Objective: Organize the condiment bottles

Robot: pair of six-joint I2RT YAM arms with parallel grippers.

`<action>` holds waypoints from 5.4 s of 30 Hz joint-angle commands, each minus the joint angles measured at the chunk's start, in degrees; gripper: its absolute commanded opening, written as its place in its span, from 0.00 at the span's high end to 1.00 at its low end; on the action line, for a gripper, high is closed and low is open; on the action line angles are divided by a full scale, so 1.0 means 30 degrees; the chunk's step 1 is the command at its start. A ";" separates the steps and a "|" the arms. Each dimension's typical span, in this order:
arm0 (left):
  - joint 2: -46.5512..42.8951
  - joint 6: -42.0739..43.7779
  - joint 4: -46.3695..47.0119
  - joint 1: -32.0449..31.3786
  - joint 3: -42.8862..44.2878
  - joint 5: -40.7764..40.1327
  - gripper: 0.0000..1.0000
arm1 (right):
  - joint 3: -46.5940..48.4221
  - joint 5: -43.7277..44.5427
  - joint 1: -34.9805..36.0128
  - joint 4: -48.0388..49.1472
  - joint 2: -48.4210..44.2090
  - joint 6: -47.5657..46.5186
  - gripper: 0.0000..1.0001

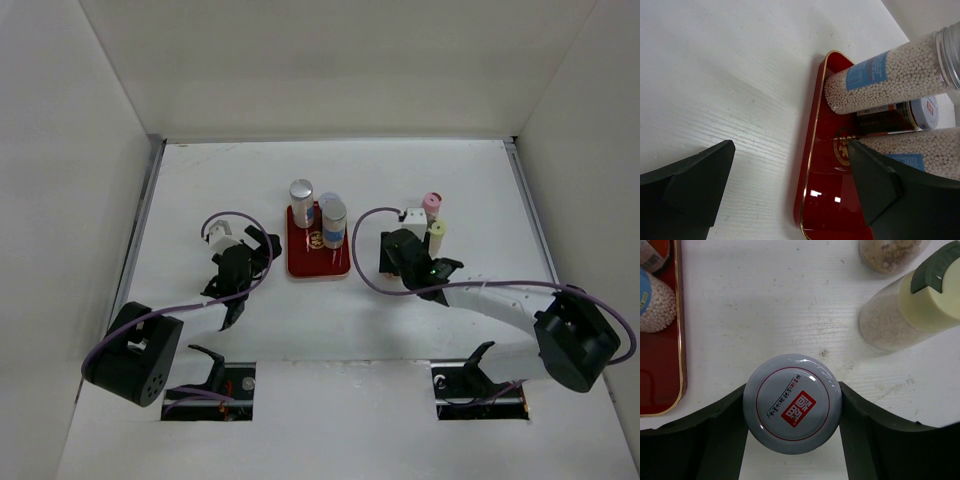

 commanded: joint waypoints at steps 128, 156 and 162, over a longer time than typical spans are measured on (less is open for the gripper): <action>-0.0250 -0.0965 0.1462 0.1332 -0.0045 0.0357 0.00 | 0.1300 0.1383 -0.2097 0.5293 -0.0120 -0.1646 0.60; -0.0952 -0.0965 0.1404 0.1656 -0.0338 0.0330 0.00 | 0.9358 -0.2340 0.5174 0.6993 0.9604 -0.1470 0.56; -0.1099 -0.0965 0.1374 0.1774 -0.0426 0.0301 0.00 | 0.9771 -0.2428 0.5321 0.6700 0.9903 -0.1529 0.30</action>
